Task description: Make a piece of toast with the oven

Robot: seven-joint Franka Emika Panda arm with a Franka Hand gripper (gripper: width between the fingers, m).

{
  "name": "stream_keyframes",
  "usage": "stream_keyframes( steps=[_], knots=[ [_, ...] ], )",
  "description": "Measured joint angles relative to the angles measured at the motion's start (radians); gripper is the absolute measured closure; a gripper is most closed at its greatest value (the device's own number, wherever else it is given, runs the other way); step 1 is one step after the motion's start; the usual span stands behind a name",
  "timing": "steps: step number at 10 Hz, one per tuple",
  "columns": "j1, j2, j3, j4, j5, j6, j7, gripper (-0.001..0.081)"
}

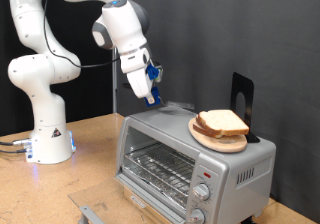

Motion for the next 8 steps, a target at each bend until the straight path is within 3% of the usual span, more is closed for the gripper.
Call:
stream_keyframes(
  steps=[2,4,6,8],
  knots=[
    [-0.016,-0.037,-0.020,0.029,-0.018,-0.095,0.001,0.0321],
    [-0.014,-0.036,-0.019,0.018,0.001,-0.061,-0.010,0.0321],
    [-0.023,-0.039,-0.052,0.009,0.016,-0.016,-0.035,0.0321],
    [-0.063,-0.038,-0.103,0.006,0.010,0.005,-0.054,0.0321]
  ],
)
